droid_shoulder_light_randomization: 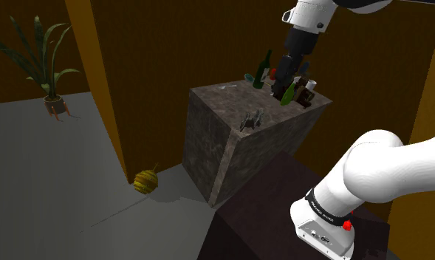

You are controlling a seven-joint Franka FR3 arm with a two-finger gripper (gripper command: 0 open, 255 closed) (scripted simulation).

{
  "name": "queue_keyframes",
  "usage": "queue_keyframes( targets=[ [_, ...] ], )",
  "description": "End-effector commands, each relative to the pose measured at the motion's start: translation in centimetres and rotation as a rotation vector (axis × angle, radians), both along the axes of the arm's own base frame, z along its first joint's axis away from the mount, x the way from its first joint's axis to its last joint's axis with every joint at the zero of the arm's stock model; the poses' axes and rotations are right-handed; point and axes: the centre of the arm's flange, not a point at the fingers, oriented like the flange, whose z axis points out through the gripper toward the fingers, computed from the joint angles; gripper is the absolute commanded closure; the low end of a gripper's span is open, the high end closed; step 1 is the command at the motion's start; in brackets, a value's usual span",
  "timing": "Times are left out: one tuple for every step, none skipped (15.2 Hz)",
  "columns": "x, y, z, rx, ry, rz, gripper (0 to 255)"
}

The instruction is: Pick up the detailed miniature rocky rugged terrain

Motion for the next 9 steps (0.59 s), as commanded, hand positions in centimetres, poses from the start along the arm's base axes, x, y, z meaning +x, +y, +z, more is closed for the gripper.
queue_keyframes(
  targets=[
    [0.0,0.0,0.0,0.000,0.000,0.000,0],
    [0.2,-0.9,-0.9,0.000,-0.002,0.014,0],
    [0.4,-1.9,-1.8,0.000,-0.004,0.027,0],
    [0.6,-2.8,-2.6,-0.001,-0.006,0.041,0],
    [0.8,-3.8,-3.5,-0.001,-0.008,0.055,0],
    [1.1,-4.7,-4.4,-0.001,-0.010,0.068,0],
    [1.3,-5.7,-5.3,-0.001,-0.013,0.082,0],
    [1.6,-6.6,-6.2,-0.001,-0.015,0.096,0],
    [1.9,-7.5,-7.0,-0.001,-0.017,0.109,0]
  ],
)
